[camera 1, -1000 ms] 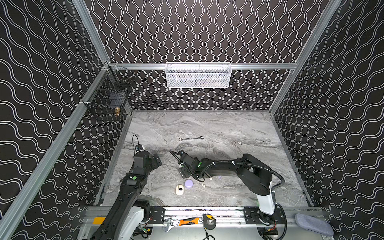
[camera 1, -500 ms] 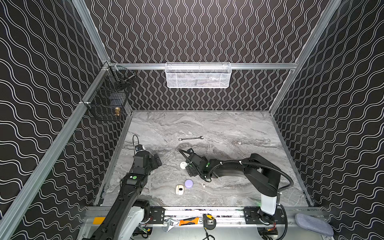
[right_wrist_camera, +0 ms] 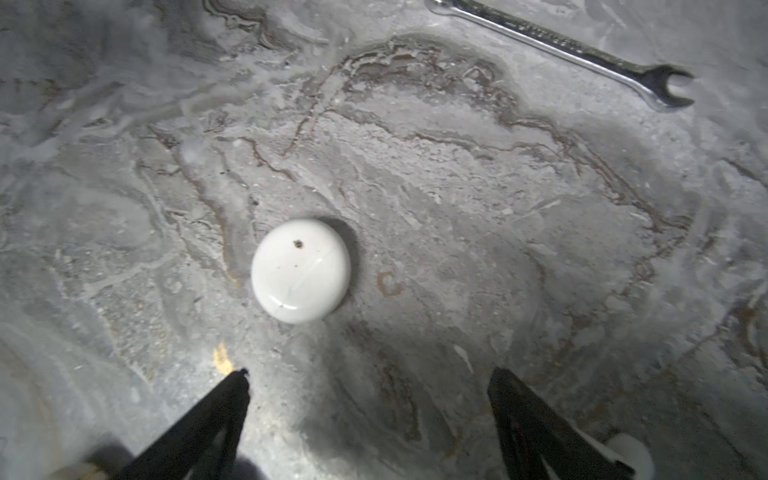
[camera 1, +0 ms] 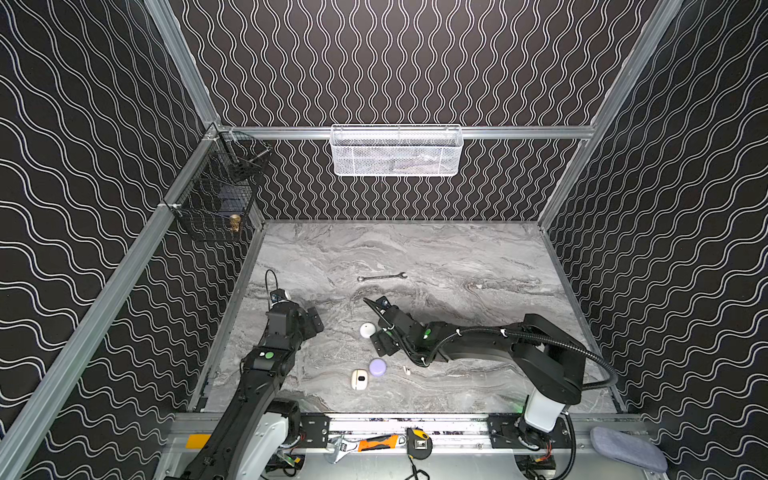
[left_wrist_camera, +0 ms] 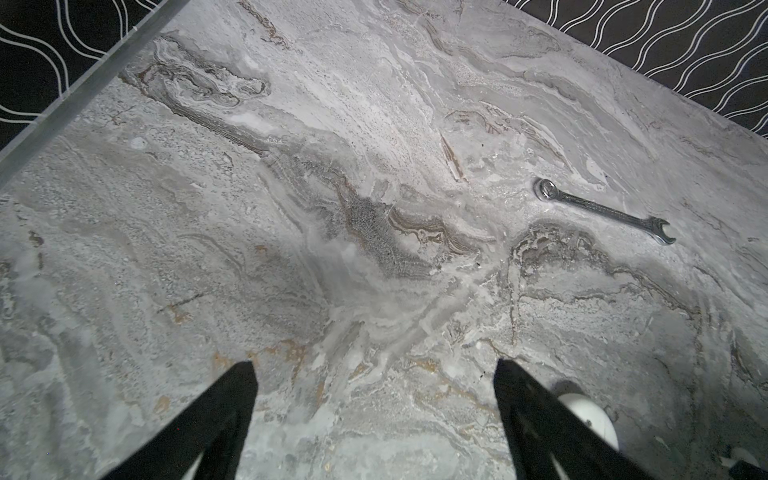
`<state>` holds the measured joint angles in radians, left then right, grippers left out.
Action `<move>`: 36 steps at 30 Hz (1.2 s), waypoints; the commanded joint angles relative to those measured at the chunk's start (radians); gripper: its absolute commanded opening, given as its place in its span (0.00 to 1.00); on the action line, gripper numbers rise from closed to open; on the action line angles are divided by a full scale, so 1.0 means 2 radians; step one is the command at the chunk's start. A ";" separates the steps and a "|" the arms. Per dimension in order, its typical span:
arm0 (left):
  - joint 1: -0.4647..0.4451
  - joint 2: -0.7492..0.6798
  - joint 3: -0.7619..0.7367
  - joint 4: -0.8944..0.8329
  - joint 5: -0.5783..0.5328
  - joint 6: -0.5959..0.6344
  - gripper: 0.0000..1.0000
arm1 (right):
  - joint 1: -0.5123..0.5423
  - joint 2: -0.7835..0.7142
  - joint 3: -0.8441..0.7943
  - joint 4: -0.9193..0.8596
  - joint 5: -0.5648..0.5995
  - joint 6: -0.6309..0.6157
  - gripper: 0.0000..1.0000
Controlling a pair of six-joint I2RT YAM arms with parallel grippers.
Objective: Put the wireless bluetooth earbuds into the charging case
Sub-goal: 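Align the open right gripper over the white case and lower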
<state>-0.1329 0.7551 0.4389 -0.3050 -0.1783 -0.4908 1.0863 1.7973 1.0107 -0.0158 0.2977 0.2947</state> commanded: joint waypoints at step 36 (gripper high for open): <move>0.000 -0.009 -0.002 0.007 -0.001 0.000 0.94 | -0.034 0.005 -0.022 0.043 0.006 -0.065 0.94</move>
<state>-0.1329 0.7380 0.4385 -0.3054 -0.1783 -0.4911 1.0142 1.8511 1.0000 0.0158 0.3706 0.2150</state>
